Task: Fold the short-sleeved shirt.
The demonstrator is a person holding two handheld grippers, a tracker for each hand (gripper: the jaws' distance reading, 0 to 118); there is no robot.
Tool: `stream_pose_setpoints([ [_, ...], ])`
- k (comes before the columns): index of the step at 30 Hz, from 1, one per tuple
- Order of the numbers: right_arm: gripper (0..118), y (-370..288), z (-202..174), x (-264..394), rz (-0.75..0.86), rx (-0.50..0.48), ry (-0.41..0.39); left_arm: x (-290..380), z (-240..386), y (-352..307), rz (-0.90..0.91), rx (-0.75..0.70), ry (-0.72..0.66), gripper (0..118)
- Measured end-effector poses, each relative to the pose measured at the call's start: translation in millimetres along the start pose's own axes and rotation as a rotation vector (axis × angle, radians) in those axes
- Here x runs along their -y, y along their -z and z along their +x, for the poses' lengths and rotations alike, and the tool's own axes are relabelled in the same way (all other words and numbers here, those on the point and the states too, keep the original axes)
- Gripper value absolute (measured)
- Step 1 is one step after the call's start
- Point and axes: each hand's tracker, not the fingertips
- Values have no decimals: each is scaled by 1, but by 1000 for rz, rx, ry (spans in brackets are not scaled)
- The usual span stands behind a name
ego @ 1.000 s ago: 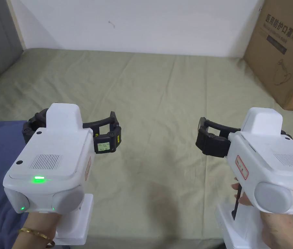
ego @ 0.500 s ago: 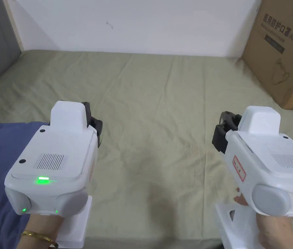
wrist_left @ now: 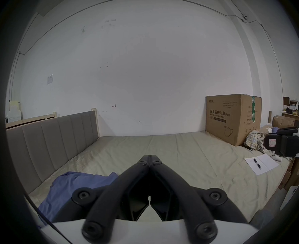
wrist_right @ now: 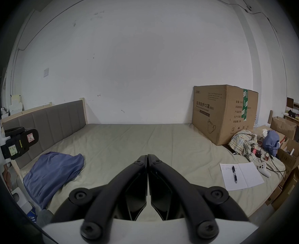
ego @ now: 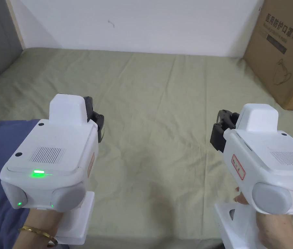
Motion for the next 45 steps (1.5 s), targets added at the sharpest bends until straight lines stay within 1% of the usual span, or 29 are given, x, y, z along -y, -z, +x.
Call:
stream_pose_setpoints([
  [7,0,2,-7,-5,1,-16,-1,0,-2,2,0,-9,-3,0],
  [9,0,3,-11,-7,4,-28,-6,-1,-7,0,-3,-13,-14,0],
  [12,0,7,-24,-13,12,-70,-20,-4,-20,-5,10,-63,-26,0],
  [14,0,11,-37,-17,18,-113,-37,-7,-34,-13,16,-103,-37,0],
  [15,0,14,-46,-18,22,-151,-46,-8,-43,-20,24,-130,-40,0],
  [22,0,32,-127,-27,36,-390,-70,-8,-113,-75,30,-404,5,0],
  [28,0,39,-194,-26,22,-585,-104,0,-159,-127,15,-591,-27,0],
  [30,0,37,-210,-24,23,-621,-117,3,-168,-139,5,-630,-39,0],
  [32,0,36,-222,-23,23,-649,-129,7,-174,-147,-1,-648,-56,0],
  [36,0,35,-230,-21,11,-672,-134,13,-178,-149,-14,-664,-68,0],
  [44,0,35,-226,-23,12,-658,-137,18,-174,-138,-27,-621,-68,0],
  [45,0,35,-224,-23,11,-655,-136,18,-175,-136,-30,-617,-68,3],
])
